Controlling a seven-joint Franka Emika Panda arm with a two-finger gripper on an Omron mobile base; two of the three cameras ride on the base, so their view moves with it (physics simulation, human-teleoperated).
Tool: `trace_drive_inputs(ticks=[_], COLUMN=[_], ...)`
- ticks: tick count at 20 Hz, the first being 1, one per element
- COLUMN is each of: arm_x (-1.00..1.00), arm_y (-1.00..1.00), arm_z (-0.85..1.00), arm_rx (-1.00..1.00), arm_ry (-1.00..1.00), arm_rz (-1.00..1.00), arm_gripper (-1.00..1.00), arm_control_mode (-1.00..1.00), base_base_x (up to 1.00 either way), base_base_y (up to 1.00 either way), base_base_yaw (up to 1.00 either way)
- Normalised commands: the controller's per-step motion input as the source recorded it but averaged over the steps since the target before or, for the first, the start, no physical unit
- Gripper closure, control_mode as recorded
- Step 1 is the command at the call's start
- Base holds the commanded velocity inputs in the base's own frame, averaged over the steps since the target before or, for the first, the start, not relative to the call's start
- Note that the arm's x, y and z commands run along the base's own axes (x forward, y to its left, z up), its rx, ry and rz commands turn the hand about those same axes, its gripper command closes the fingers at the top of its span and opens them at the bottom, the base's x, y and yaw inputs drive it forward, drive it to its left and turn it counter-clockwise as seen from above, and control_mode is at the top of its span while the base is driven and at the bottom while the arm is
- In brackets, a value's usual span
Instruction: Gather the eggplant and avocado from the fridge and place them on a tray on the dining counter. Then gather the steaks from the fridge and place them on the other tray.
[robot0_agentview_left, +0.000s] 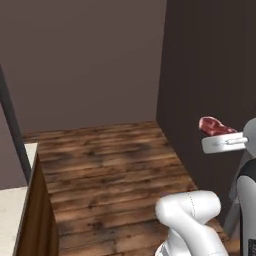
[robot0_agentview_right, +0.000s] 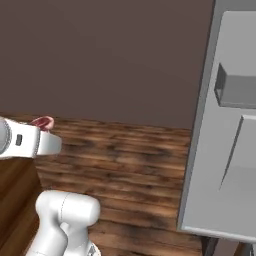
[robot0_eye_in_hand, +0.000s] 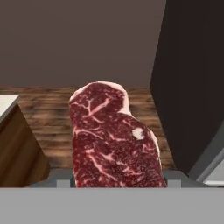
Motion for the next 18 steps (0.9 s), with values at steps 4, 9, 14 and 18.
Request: trace_drive_inputs(ticks=[4, 9, 14, 18], arm_x=[0.00, 0.00, 0.00, 0.00], arm_y=[0.00, 0.00, 0.00, 0.00], arm_z=[0.00, 0.00, 0.00, 0.00], arm_rx=[0.00, 0.00, 0.00, 0.00], arm_ry=[0.00, 0.00, 0.00, 0.00], arm_rz=[0.00, 0.00, 0.00, 0.00], arm_gripper=[1.00, 1.00, 1.00, 1.00], arm_control_mode=[1.00, 1.00, 1.00, 1.00], base_base_x=[1.00, 1.00, 1.00, 1.00], base_base_y=[0.23, 0.06, 0.16, 0.22], base_base_yaw=[0.10, 0.05, 0.12, 0.26])
